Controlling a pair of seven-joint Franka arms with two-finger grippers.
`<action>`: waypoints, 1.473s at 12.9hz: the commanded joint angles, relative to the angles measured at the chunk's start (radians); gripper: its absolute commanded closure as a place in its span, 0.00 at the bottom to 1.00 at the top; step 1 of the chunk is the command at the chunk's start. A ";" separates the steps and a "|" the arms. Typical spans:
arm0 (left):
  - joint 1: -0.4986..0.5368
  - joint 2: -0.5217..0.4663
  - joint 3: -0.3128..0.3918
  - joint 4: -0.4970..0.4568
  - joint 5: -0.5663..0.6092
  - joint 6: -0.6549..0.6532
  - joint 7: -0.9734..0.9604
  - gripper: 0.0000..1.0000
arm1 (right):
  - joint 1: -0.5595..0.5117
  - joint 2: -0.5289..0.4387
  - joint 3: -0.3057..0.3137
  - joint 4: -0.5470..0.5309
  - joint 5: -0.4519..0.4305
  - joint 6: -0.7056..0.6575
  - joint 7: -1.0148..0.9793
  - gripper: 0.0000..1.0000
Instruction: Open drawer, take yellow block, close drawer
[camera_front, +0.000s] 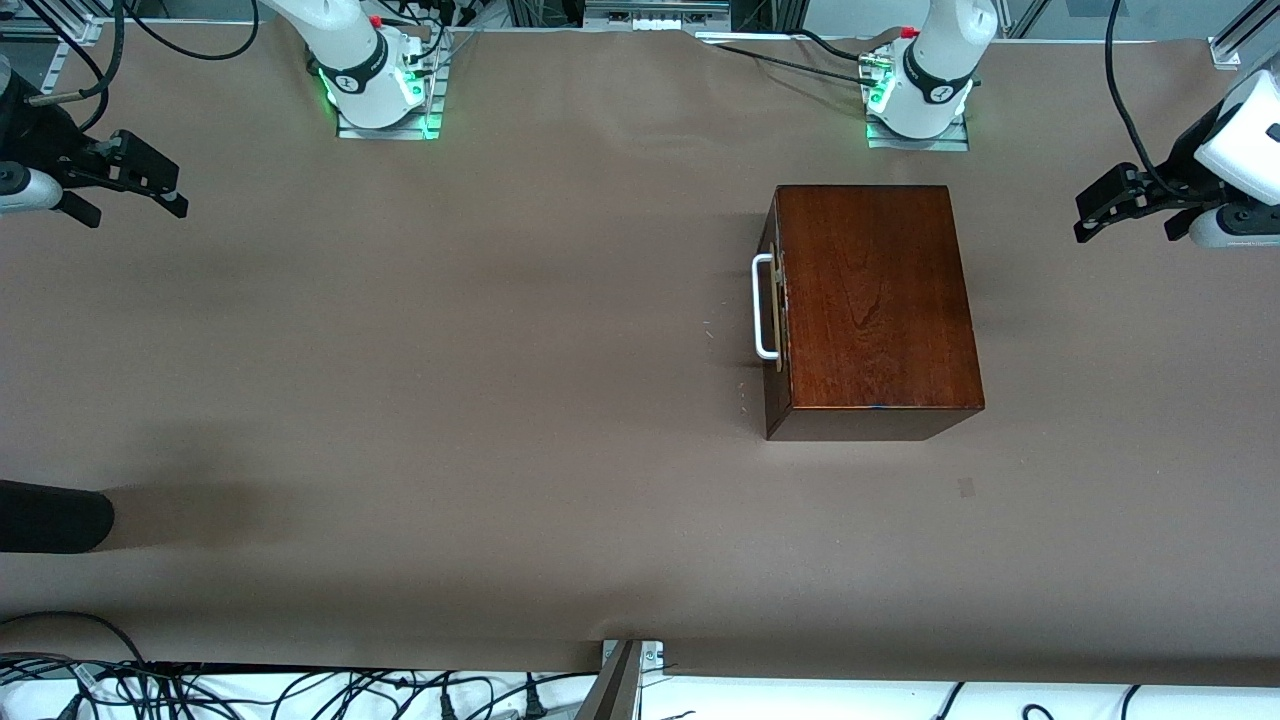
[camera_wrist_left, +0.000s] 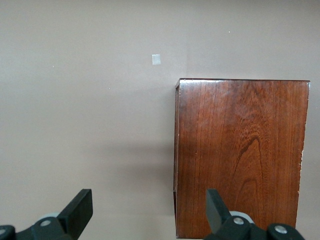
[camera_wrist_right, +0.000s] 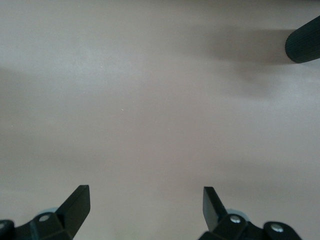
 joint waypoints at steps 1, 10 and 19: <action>0.012 -0.017 -0.003 -0.016 -0.020 0.009 0.020 0.00 | 0.001 -0.019 0.001 -0.012 -0.016 -0.004 -0.012 0.00; -0.009 0.010 -0.110 -0.011 -0.020 0.010 -0.052 0.00 | 0.001 -0.019 0.004 -0.012 -0.017 -0.005 -0.012 0.00; -0.147 0.185 -0.343 0.027 -0.005 0.098 -0.486 0.00 | 0.001 -0.019 0.011 -0.011 -0.017 -0.005 -0.012 0.00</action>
